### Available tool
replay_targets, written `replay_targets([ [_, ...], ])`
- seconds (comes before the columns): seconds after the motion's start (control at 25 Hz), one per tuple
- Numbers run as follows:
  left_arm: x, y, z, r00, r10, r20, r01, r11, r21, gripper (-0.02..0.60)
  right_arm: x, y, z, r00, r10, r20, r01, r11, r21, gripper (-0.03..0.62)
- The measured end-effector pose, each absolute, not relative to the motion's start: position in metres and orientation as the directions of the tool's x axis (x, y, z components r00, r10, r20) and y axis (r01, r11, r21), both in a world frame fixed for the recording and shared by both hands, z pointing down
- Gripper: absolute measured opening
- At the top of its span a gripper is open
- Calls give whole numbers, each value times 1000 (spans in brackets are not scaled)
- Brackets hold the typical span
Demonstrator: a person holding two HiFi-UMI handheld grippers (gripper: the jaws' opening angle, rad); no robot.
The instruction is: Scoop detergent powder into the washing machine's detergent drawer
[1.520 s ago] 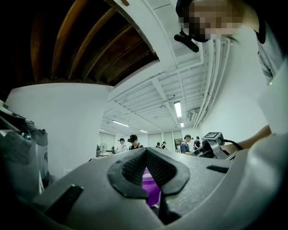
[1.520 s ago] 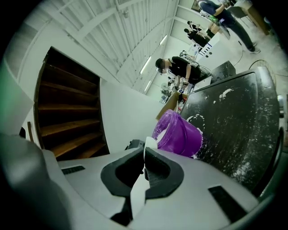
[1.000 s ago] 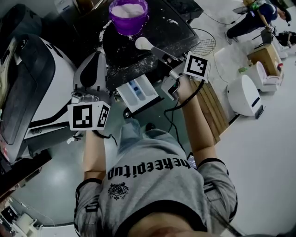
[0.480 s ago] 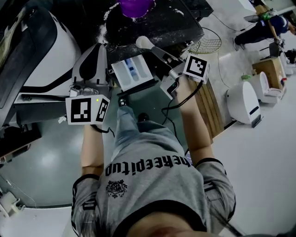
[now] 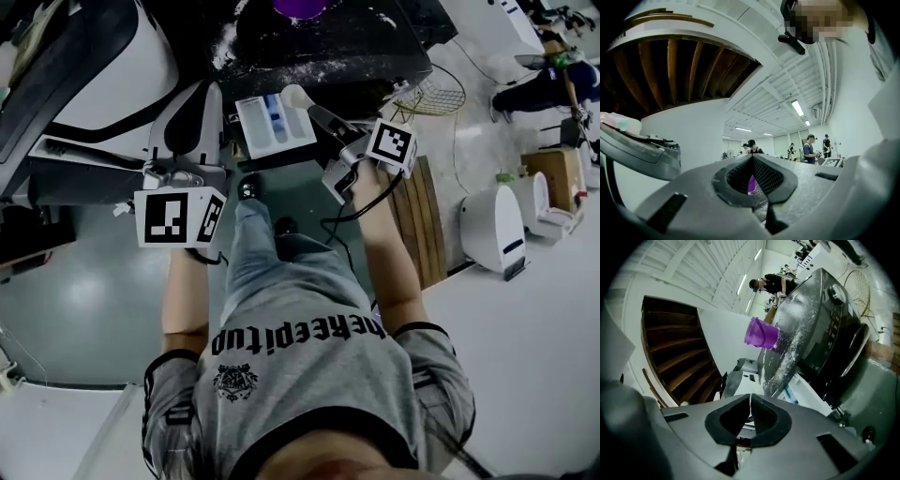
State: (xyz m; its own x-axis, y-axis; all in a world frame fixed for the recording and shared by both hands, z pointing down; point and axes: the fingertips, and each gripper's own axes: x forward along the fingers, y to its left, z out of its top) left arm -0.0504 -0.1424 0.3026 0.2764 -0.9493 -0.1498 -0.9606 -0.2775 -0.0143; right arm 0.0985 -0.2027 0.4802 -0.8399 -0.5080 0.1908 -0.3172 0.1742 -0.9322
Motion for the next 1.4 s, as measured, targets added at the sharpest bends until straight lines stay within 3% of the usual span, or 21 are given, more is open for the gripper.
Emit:
replay_targets([
  [0.24, -54, -130, 303, 240, -960, -142, -971, -240, -21, 3, 90, -190, 509, -851, -473, 229, -323, 125, -938, 6],
  [0.6, -65, -127, 303, 209, -968, -136, -978, -208, -22, 3, 67, -185, 538, -856, -409, 318, -414, 172, -894, 6],
  [1.0, -85, -122, 310, 183, -976, -117, -983, -182, -18, 3, 41, -175, 559, -830, -337, 444, -544, 311, -779, 6],
  [1.4, -94, -116, 312, 182, -976, -116, -983, -183, -5, 3, 32, -163, 566, -734, -340, 587, -672, 486, -559, 6],
])
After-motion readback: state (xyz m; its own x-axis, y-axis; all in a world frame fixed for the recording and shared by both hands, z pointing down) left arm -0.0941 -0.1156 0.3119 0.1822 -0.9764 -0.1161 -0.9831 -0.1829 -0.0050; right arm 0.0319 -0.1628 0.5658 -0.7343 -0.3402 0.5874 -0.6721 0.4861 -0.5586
